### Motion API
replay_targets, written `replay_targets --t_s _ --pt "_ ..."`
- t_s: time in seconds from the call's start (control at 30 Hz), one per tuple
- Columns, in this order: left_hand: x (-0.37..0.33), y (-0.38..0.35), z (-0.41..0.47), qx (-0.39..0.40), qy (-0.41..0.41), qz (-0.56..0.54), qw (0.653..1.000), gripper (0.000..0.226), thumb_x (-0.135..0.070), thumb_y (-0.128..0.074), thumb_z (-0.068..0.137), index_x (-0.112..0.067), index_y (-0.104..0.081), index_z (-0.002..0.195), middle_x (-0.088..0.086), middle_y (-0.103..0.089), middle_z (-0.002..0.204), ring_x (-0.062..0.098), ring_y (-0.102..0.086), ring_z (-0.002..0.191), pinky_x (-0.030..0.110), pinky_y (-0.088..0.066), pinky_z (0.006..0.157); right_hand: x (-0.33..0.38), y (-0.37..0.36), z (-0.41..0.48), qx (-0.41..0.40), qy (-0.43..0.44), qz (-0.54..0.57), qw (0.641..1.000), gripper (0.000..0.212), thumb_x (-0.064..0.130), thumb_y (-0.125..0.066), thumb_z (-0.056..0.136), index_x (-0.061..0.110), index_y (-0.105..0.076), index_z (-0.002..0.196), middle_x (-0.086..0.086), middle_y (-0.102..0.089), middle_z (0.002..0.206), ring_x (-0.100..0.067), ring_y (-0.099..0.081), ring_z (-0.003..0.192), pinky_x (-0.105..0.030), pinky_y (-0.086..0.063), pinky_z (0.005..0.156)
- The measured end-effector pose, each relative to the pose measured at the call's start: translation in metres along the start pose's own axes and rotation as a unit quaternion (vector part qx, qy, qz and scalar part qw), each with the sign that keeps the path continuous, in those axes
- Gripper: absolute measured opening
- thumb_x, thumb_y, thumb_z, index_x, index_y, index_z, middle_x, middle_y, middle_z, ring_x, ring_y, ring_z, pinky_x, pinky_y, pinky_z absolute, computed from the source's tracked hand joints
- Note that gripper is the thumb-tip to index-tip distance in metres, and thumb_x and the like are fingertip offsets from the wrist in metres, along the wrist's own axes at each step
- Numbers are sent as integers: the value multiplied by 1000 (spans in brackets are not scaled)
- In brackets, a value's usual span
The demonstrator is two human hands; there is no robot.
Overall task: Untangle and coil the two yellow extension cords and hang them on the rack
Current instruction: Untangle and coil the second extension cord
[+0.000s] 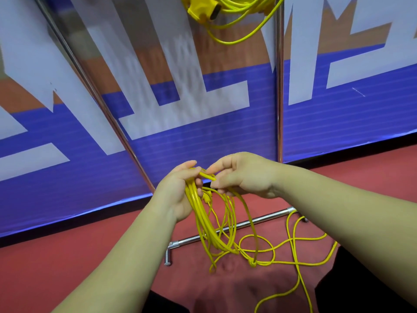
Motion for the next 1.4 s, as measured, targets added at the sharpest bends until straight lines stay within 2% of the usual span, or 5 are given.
replay_targets --t_s 0.8,0.9,1.07,1.27,1.4 --pt "-67 32 -25 183 -88 174 964 23 -3 -61 89 -18 -61 107 9 -65 87 3 -25 41 16 -24 40 -47 32 -13 48 -79 -219 971 16 14 -83 79 14 -69 89 -3 -72 79 -11 -64 68 -26 -48 65" --pt "-67 27 -27 237 -78 172 953 18 -8 -64 87 -18 -61 102 9 -62 84 2 -27 39 14 -26 39 -32 40 -2 -180 -3 -215 960 75 38 -95 60 20 -55 121 -3 -59 125 -16 -60 105 -28 -48 82" --pt "-64 7 -35 334 -43 213 917 24 -20 -78 81 -21 -63 99 7 -54 76 2 -29 40 15 -25 41 -15 9 14 -141 126 -299 935 154 55 -95 46 32 7 158 2 -1 167 -16 -3 155 -46 -23 122" --pt "-67 5 -45 365 -26 223 903 37 -30 -87 74 -20 -64 100 6 -49 72 1 -32 39 14 -29 40 5 15 18 -54 145 -152 976 82 14 -89 69 25 -47 138 -4 -69 122 -17 -69 109 -37 -55 97" --pt "-70 11 -46 349 -41 232 907 44 -30 -89 72 -23 -63 107 7 -48 70 3 -29 41 16 -28 40 12 22 7 -43 146 -119 981 43 6 -82 78 21 -63 114 -6 -68 86 -15 -66 75 -36 -57 77"
Point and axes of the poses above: each hand's wrist, its own z-axis towards the middle knuckle, its own y-axis out of the back of the hand, x = y × z, the point moved 3 cm from there along z, towards the middle knuckle
